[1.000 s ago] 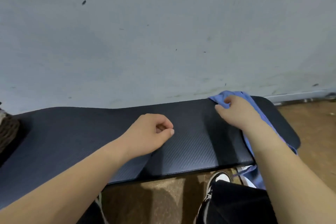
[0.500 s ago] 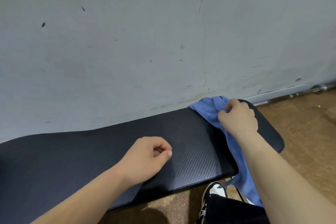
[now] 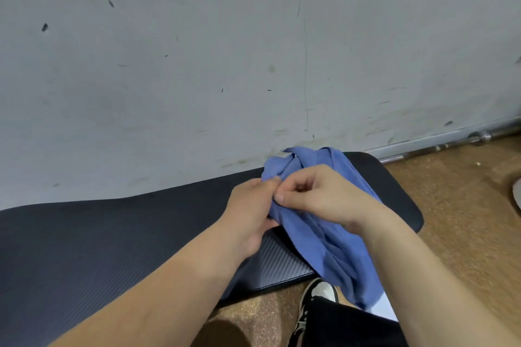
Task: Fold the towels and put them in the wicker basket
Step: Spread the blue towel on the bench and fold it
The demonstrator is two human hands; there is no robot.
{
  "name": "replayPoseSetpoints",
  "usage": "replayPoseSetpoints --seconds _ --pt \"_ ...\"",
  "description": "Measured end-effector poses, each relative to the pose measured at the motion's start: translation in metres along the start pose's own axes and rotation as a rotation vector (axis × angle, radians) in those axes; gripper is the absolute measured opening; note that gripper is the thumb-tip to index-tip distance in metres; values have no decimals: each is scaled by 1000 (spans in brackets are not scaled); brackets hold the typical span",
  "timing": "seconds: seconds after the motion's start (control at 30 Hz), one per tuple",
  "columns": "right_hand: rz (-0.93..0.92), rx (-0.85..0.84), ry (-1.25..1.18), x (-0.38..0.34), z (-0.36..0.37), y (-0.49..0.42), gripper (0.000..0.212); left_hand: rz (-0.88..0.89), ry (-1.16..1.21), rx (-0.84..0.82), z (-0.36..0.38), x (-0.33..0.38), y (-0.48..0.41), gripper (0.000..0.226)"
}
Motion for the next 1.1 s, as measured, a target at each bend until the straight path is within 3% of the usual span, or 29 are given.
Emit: replayPoseSetpoints --seconds 0.1,0.17,0.2,0.27,0.33,0.4,0.47,0.57,0.63,0.73,0.83,0.97,1.1 --pt "24 246 10 11 -27 -8 29 70 -24 143 -26 -2 -1 34" --pt "86 350 155 26 -39 -17 24 126 -45 202 -44 7 0 18" --pt "162 319 255 37 -38 -22 28 152 -75 226 -53 14 2 13" --pt "352 228 446 65 -33 -33 56 209 -156 255 -73 32 5 13" --pt "423 258 562 73 -33 -38 68 280 -258 259 -90 55 12 12" --pt "327 344 564 57 -30 -37 72 321 -392 177 -98 80 25 14" --pt "112 364 427 22 -14 -28 75 307 -559 -12 -96 98 40 15" --pt "-223 171 180 -37 33 -6 72 318 -790 -262 -92 114 63 13" --pt "-326 -3 107 -58 66 4 55 358 -847 -313 -97 123 77 15" --pt "-373 -128 -29 -77 91 14 23 399 -874 -317 -112 136 95 14" --pt "-387 -112 -67 -88 100 18 11 475 -940 -276 -135 143 108 8" --pt "-424 -146 0 -102 122 26 10 435 -964 -230 -171 138 120 28" --pt "-387 -220 164 -107 129 38 32 332 -910 -254 -200 123 137 13"
Point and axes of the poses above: each hand's wrist, its own y-axis away from the middle knuckle, its own z-axis out of the palm, x = y × z, the point moved 7 cm from there along -y, towards the middle knuckle, and after that the axes turned 13 degrees about z, right-handed, at the moved point
